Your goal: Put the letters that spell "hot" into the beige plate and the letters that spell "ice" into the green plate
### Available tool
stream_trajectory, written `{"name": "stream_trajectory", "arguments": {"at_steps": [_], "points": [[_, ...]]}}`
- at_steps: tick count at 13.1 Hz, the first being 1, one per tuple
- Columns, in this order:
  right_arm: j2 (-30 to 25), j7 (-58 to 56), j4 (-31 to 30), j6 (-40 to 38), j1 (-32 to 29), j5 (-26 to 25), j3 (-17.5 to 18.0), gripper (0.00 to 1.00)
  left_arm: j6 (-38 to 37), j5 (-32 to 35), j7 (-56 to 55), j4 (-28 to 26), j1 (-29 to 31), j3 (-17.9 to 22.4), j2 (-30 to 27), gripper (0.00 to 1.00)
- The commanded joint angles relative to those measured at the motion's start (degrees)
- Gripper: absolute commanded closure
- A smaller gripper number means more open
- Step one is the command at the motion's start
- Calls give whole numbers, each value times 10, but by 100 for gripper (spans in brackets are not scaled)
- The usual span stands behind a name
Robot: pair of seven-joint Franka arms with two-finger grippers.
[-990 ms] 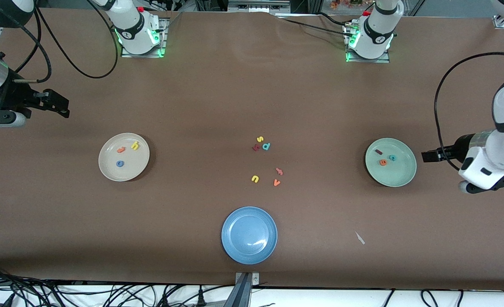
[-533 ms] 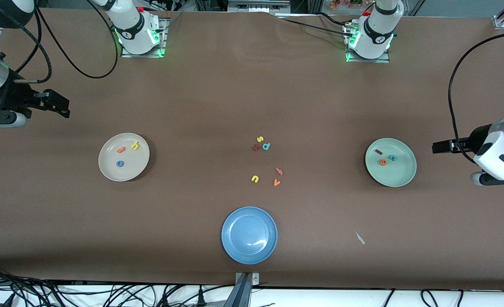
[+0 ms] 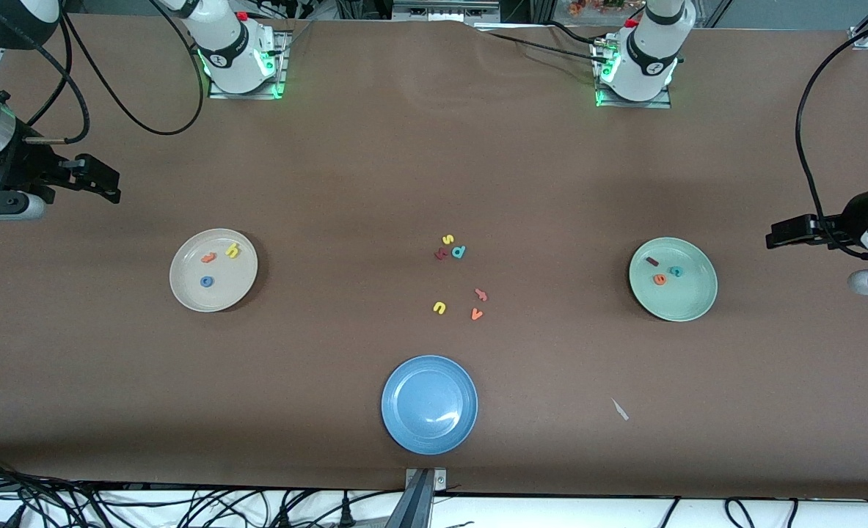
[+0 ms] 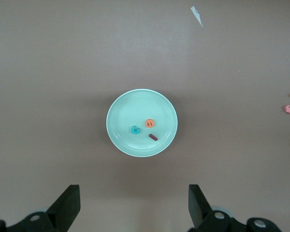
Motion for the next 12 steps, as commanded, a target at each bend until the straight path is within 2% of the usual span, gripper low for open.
{"name": "stream_trajectory", "arguments": {"at_steps": [1,12], "points": [[8,7,18,-12,6,-6,-2,0,10,-7,24,-22,-4,8,-11,1],[8,7,19,-11,8,-6,-2,0,18,-8,37,-18,-4,8,5,0]]}}
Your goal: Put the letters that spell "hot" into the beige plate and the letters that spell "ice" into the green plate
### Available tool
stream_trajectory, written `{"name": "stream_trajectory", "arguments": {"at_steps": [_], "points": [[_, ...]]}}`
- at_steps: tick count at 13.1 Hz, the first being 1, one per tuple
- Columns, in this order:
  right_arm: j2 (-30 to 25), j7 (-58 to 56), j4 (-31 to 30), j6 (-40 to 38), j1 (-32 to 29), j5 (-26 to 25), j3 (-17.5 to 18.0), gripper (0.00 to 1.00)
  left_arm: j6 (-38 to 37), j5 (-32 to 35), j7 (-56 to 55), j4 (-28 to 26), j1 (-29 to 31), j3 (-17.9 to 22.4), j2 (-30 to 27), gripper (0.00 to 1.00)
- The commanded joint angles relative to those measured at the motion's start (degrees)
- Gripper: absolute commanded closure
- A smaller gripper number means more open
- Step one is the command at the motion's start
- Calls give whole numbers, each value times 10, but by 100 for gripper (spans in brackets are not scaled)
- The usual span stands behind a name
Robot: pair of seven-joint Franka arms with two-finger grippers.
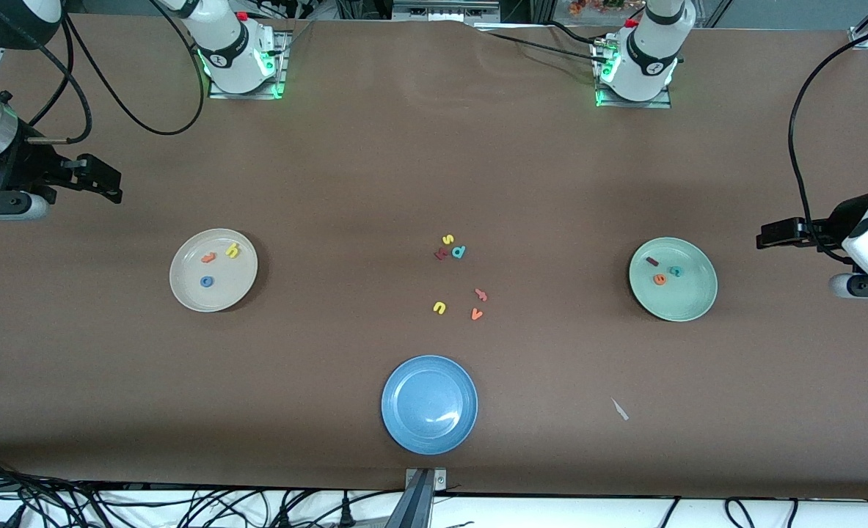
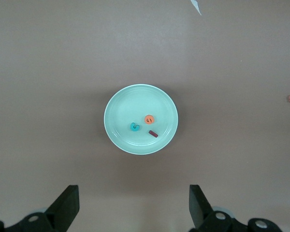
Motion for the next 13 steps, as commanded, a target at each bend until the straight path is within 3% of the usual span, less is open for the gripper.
{"name": "stream_trajectory", "arguments": {"at_steps": [1,13], "points": [[8,7,19,-12,6,-6,-2,0,13,-8,16,-5,-1,7,-2,0],[9,8,19,-12,6,-4,-3,0,14,15,16,-5,-2,6,-2,1]]}}
